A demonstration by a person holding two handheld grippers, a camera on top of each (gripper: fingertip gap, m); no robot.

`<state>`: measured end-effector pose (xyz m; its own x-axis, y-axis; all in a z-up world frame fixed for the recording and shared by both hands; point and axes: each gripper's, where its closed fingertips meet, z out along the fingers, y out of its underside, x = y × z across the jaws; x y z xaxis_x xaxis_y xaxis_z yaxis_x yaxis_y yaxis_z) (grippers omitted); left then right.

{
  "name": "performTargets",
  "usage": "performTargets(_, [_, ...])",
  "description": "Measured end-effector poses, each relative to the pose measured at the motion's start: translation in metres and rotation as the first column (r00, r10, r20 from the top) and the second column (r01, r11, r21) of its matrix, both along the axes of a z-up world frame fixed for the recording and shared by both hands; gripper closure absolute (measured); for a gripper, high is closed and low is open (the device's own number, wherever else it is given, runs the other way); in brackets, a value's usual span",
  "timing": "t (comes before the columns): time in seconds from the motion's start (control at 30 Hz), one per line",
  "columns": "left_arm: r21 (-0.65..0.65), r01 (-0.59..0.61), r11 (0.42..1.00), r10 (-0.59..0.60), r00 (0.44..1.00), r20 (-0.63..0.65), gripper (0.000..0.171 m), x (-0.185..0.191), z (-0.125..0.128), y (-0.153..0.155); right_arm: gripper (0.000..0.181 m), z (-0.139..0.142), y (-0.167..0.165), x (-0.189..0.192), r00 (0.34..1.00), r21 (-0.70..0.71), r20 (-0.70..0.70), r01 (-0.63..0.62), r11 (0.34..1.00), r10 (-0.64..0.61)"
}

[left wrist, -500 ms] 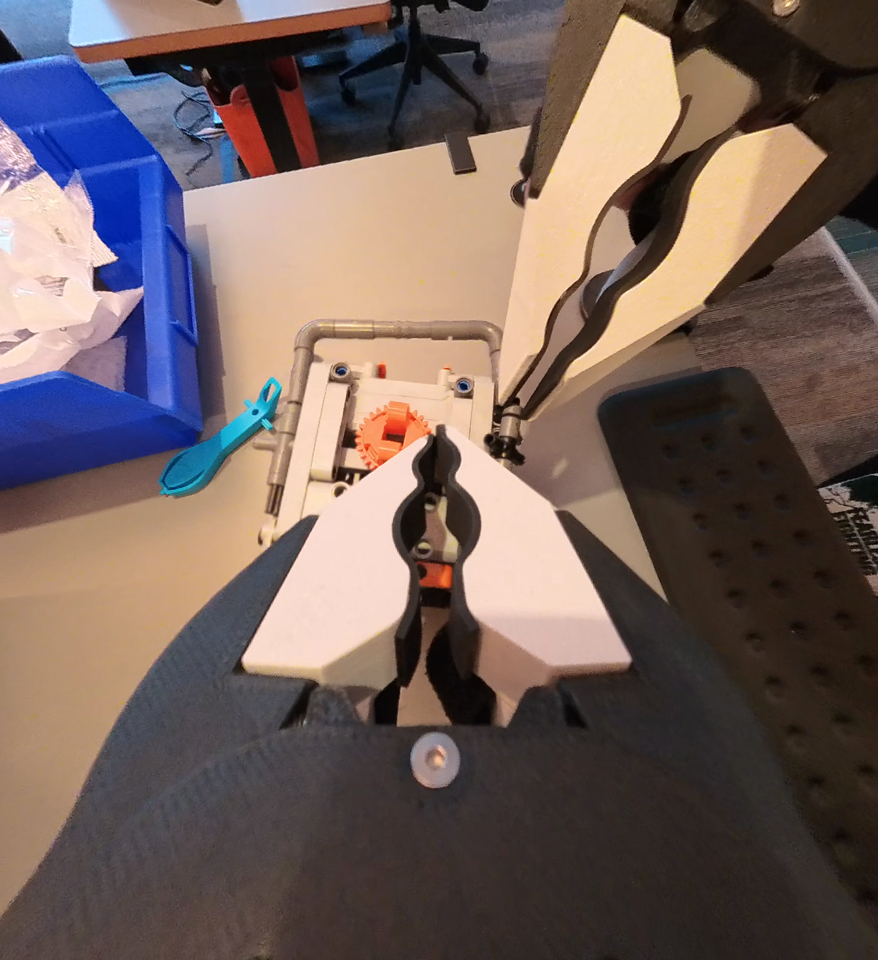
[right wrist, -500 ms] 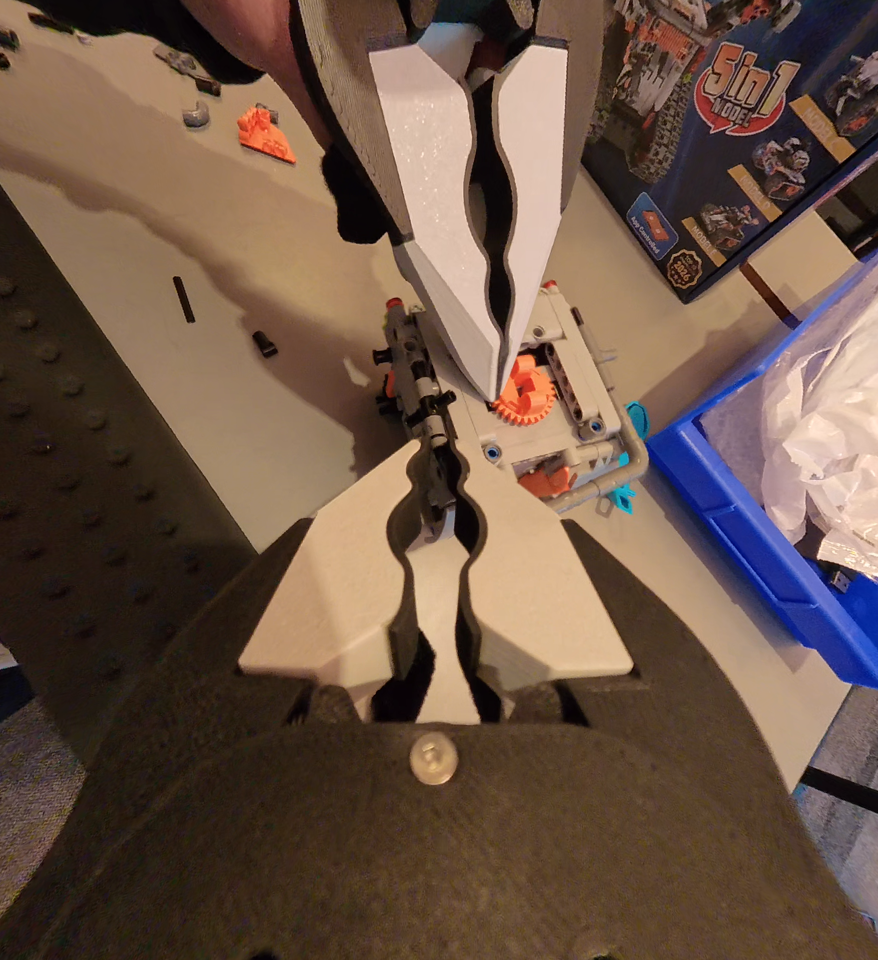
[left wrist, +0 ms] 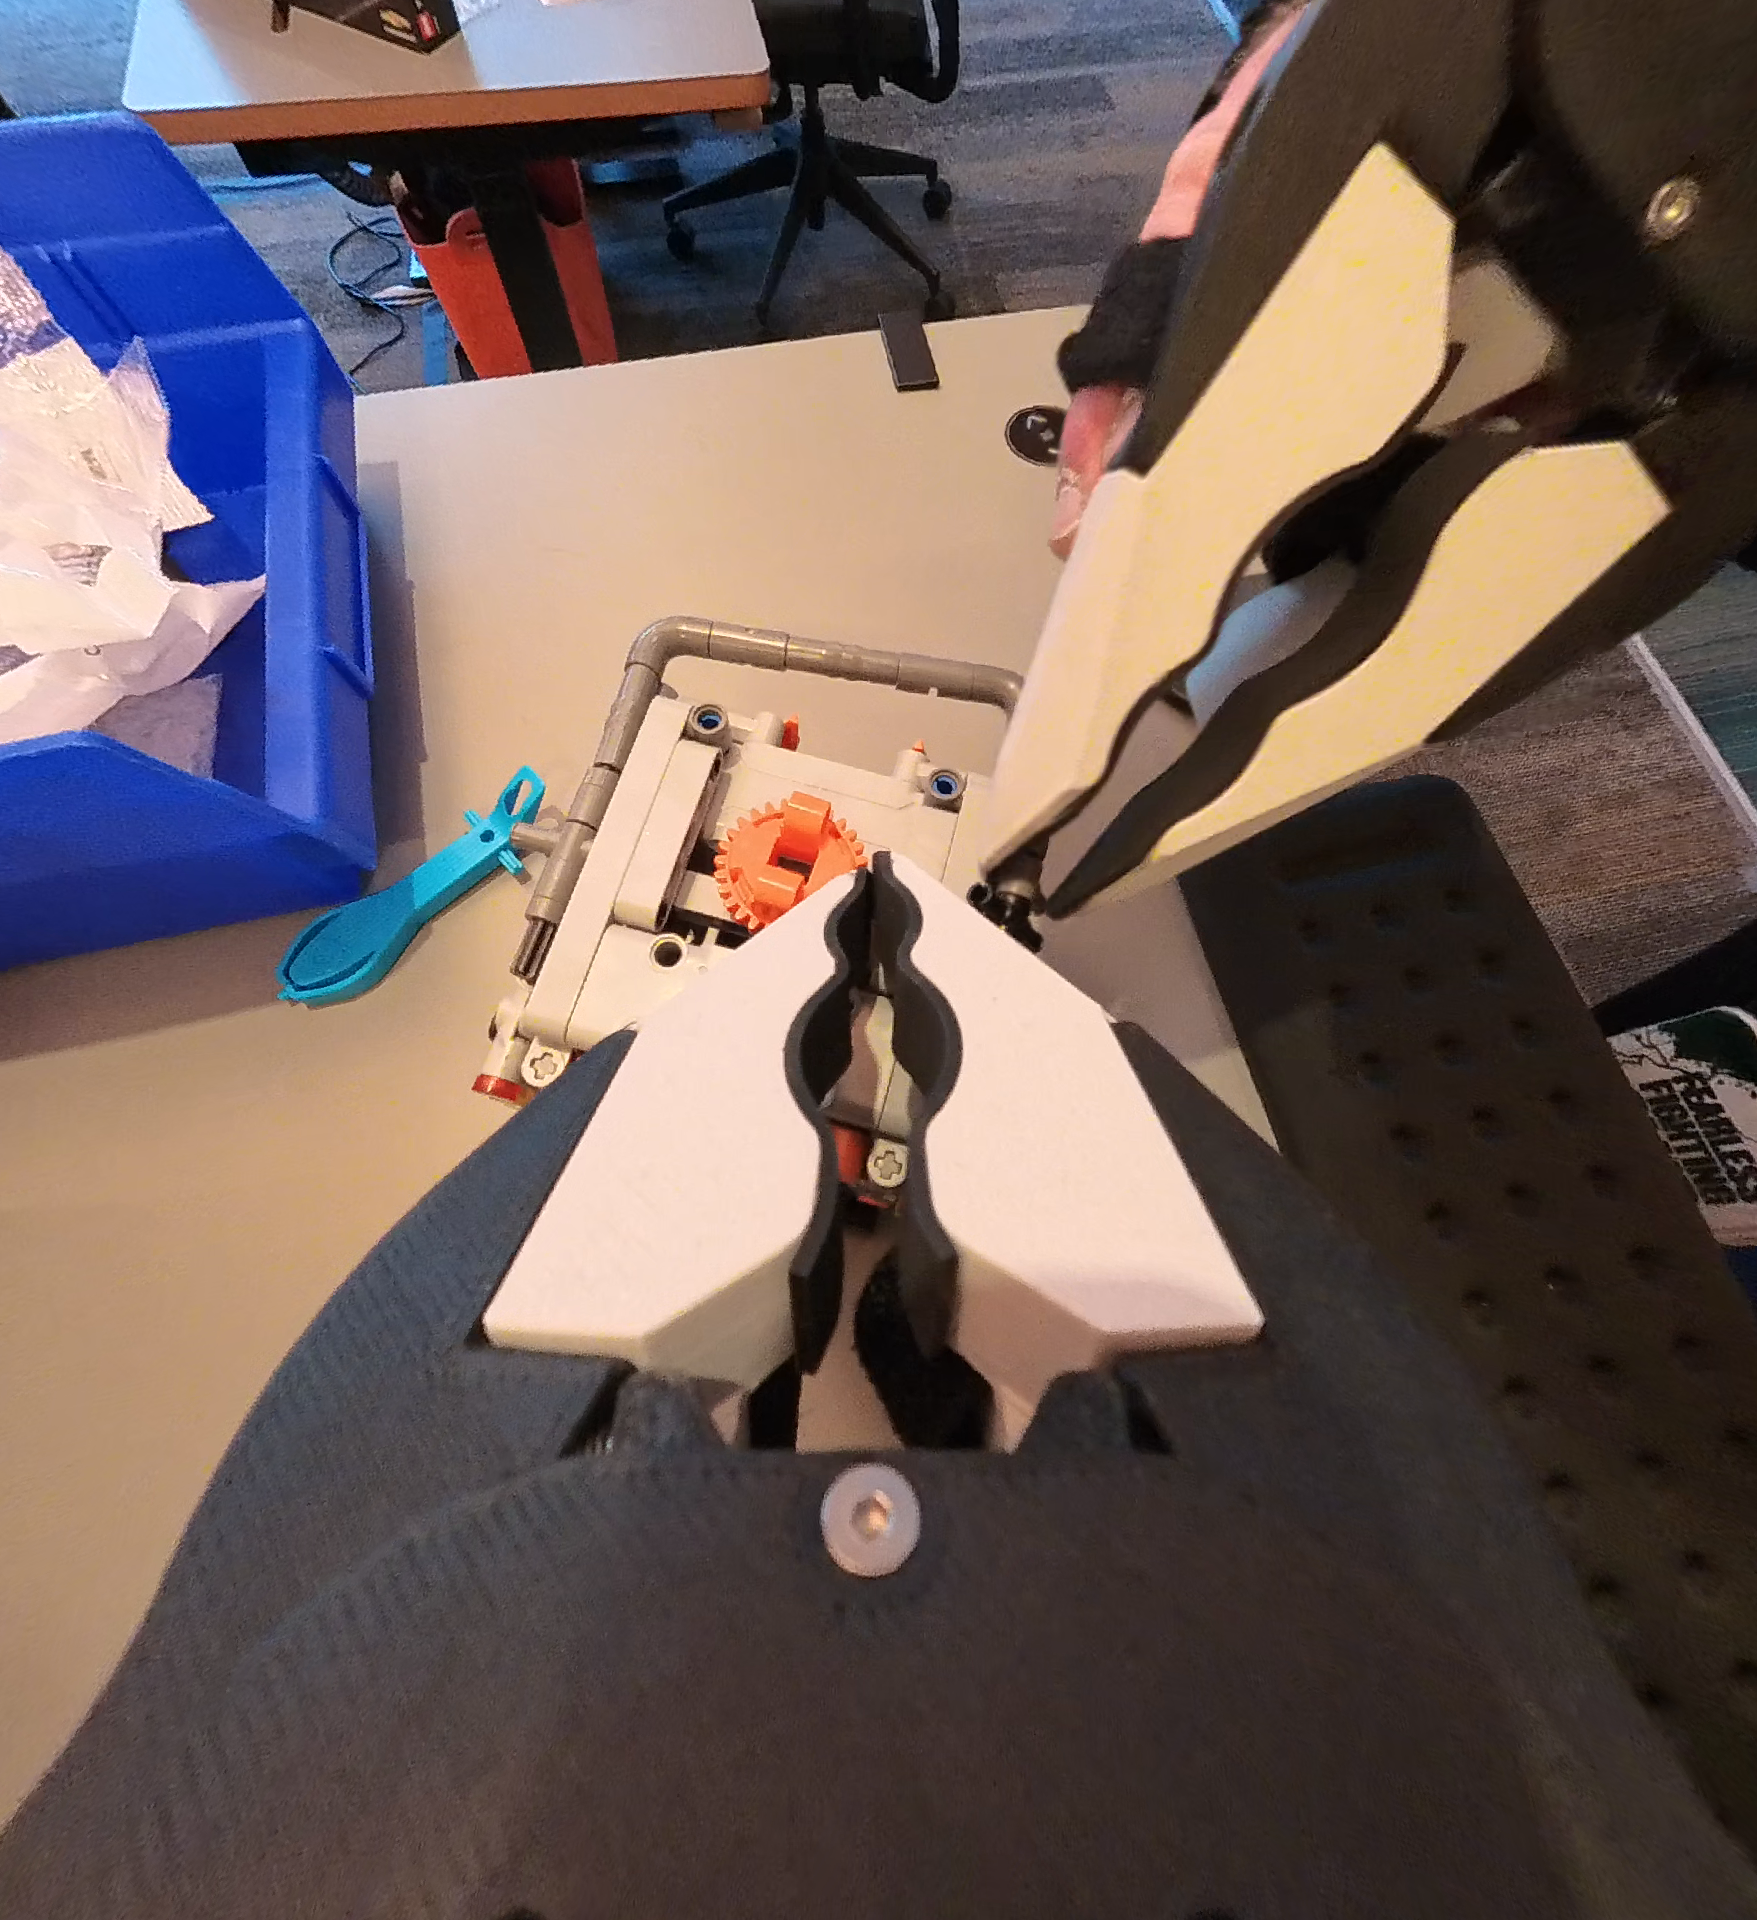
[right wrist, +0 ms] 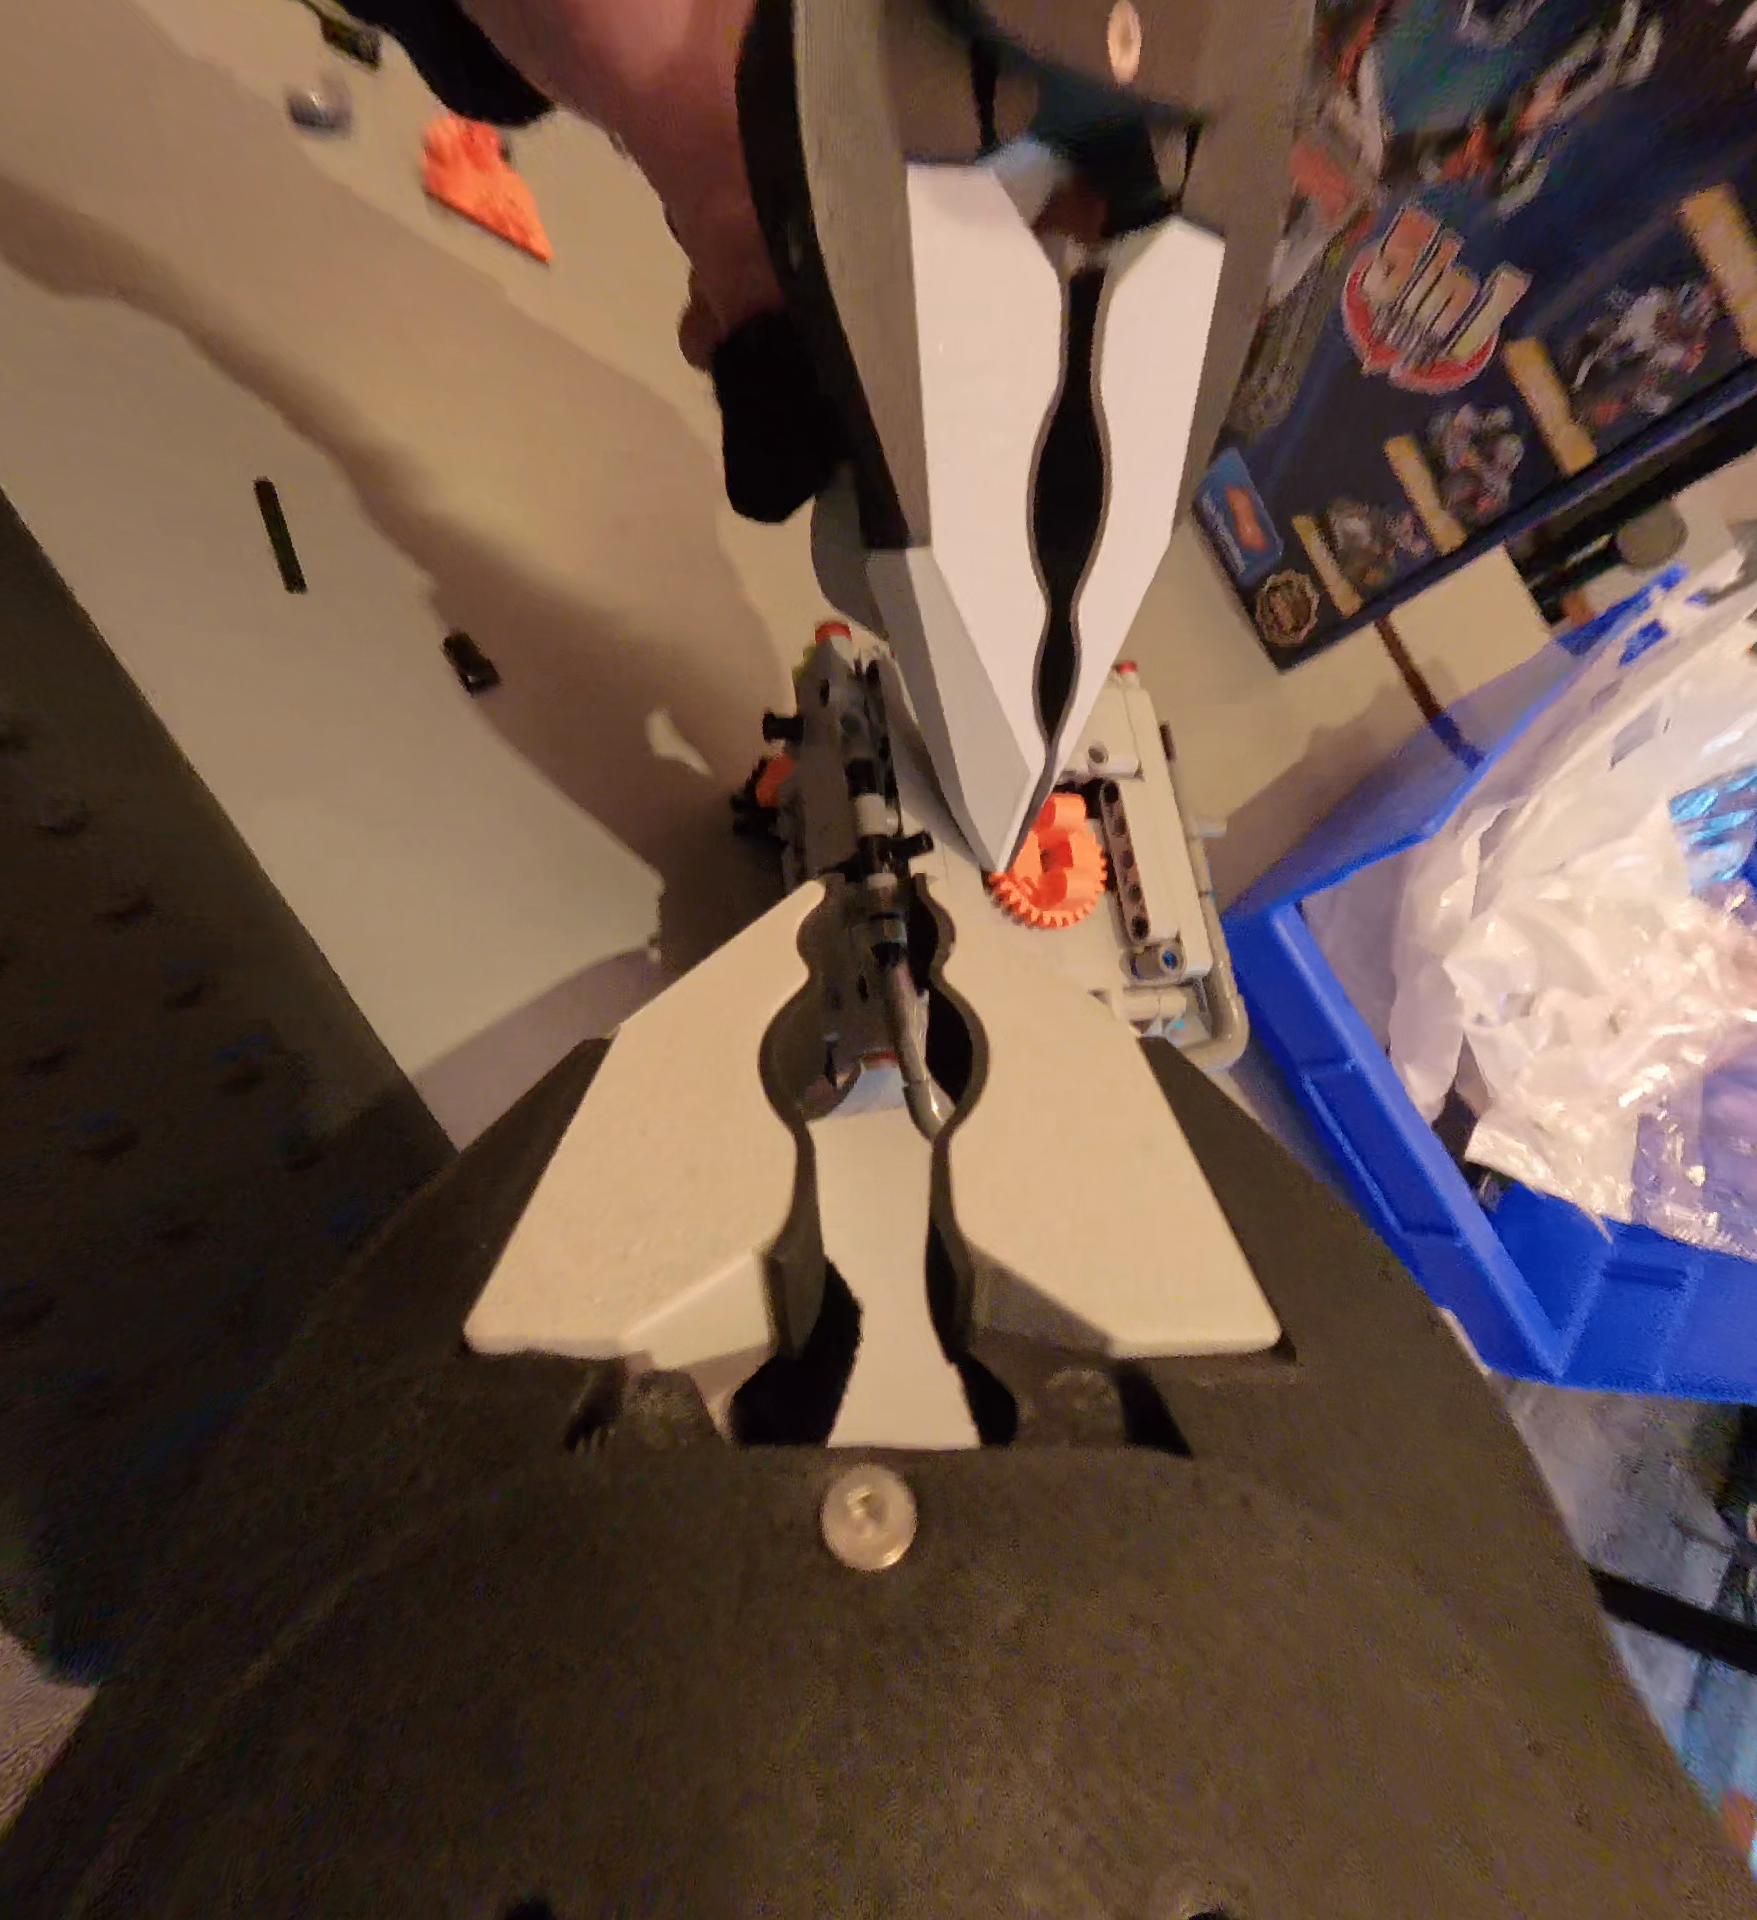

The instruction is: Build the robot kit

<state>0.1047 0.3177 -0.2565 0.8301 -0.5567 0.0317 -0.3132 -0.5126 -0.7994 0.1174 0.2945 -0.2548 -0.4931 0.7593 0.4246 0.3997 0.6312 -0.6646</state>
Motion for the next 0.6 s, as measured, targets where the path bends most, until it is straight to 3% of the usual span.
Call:
performTargets(0.1, [0.004, 0.003, 1.0, -0.003, 1.0, 0.007, 0.171, 0.0013, -0.0001, -0.0008, 0.177, -0.0013, -0.0022, -0.0005, 1.0, 0.013, -0.001, -0.012, 1.0, 0.012])
performTargets(0.37, [0.037, -0.023, 0.999, 0.023, 1.0, -0.005, 0.171, 0.0015, -0.0005, -0.0007, 0.179, -0.0016, -0.0025, 0.0012, 0.996, -0.099, 0.071, 0.061, 0.993, -0.054])
performTargets(0.6, [0.022, -0.033, 0.999, 0.032, 0.999, 0.025, 0.171, 0.0016, 0.0, 0.0002, 0.18, -0.0005, -0.0024, -0.0004, 0.996, -0.187, 0.055, 0.079, 0.979, -0.07])
